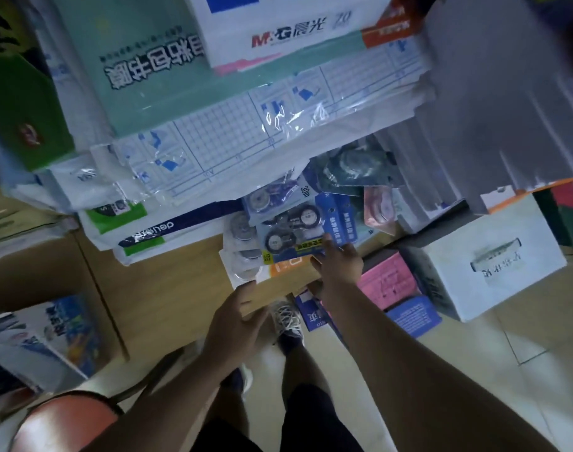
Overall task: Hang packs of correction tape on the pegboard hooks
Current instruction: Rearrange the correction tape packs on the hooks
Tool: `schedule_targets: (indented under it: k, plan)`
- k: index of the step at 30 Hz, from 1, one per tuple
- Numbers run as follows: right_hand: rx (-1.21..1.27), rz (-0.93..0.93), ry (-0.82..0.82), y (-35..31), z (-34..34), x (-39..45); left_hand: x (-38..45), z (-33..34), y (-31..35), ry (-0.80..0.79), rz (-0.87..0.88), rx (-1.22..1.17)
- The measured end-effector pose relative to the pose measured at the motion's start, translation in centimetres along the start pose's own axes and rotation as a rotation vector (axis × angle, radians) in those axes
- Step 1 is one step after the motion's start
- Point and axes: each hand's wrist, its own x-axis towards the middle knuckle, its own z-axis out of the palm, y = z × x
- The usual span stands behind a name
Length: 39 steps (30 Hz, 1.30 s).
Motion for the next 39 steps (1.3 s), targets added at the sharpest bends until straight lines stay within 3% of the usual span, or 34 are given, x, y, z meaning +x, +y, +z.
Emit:
schedule_targets:
  k: [3, 8, 17, 21, 23, 27, 31, 33, 37, 39]
  plan:
    - [0.044, -0.095, 0.080, 1.1, 0.2, -0.7, 0.7, -0.4, -0.6, 0.016, -0.023, -0.070]
    - [0.209, -0.051, -0.042, 3.2, 0.0, -1.7, 2.3, -1.3, -0.6, 0.040, -0.088, -0.259]
    - [0.092, -0.164, -0.128, 6.9, -2.5, -3.1, 3.4, -3.5, -1.8, 0.084, -0.126, -0.556]
    - [0.021, -0.132, -0.270, 8.6, -2.4, -3.7, 3.5, -4.8, -2.6, 0.040, -0.076, -0.584]
    - [-0.006, -0.078, -0.331, 8.8, -2.1, -4.2, 3.6, -6.0, -3.0, -0.070, -0.090, -0.615]
    - [-0.078, -0.028, -0.408, 8.4, -1.4, -4.6, 3.4, -8.3, -4.5, -0.441, -0.126, -0.654]
    - [-0.105, -0.031, -0.469, 8.0, 0.2, -5.1, 2.8, -9.6, -6.0, -0.557, -0.092, -0.394]
    - [-0.065, 0.028, -0.456, 8.3, 1.4, -5.8, 2.3, -9.1, -6.8, -0.515, -0.079, -0.361]
    - [-0.118, 0.229, -0.408, 9.3, 3.5, -6.5, 1.3, -7.2, -7.1, -0.214, -0.153, -0.572]
    - [-0.136, 0.236, -0.397, 8.8, 3.9, -6.5, 1.1, -6.5, -7.3, -0.135, -0.177, -0.606]
